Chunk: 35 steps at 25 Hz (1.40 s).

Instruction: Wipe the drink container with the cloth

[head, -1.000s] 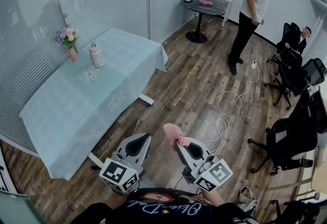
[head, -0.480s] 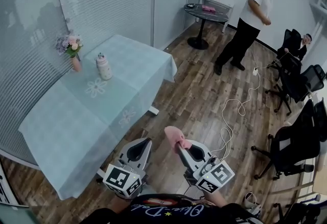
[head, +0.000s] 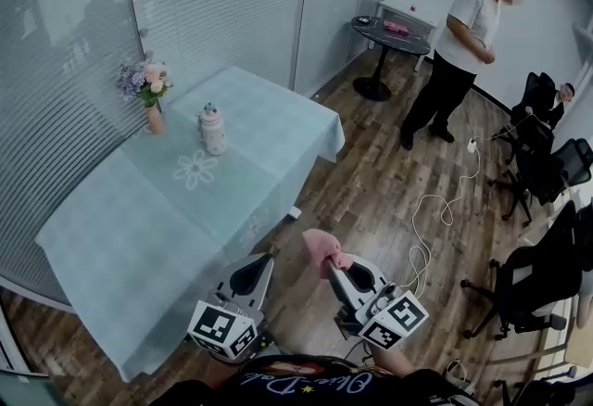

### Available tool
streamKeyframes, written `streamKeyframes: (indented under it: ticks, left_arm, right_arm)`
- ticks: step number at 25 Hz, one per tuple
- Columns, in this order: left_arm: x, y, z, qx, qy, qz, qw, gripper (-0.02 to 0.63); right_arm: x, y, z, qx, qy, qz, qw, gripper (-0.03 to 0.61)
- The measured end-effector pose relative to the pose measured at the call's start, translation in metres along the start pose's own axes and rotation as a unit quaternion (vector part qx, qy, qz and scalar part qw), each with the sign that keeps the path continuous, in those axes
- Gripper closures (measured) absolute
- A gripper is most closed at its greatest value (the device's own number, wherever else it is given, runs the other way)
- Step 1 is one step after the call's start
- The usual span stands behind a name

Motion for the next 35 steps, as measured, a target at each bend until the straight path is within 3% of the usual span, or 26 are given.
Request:
streamKeyframes:
  ticks: [12,18,23,29,35]
  left_arm:
    - [0.002,0.000,-0.061,0.007,0.003,0.005,1.0000,0.609]
    - [0.004,-0.022,-0.081,0.016,-0.003,0.001,0.9999,0.609]
    - [0.021,-0.028,-0.124,0.095,-0.022,0.004,0.9953,0.609]
    - [0.042,-0.037,-0.175,0.184,-0.044,0.013,0.9819,0.609]
    - [0.044,-0.062,-0.216,0.231,-0.031,-0.003,0.9723,0.609]
  right_arm:
    - [-0.004,-0.048,0.008,-0.017,-0.008,0.019,1.000,0.555]
    - [-0.009,-0.075,0.040,-0.007,-0.024,0.012,1.000,0.555]
    - [-0.004,-0.139,0.081,0.045,-0.041,0.012,0.998,0.555]
    - [-0.003,-0.224,0.113,0.118,-0.039,-0.002,0.992,0.555]
    - [-0.009,-0.298,0.151,0.155,-0.049,-0.029,0.986,0.555]
Point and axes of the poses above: the fingertips, and each gripper's own axes: y backward along the fingers, z to its right, x out of its top, the point moved 7 cm from there along y, backward along the fingers, and after that the axes turned 2 degrees about -x, right-handed, at the moved point
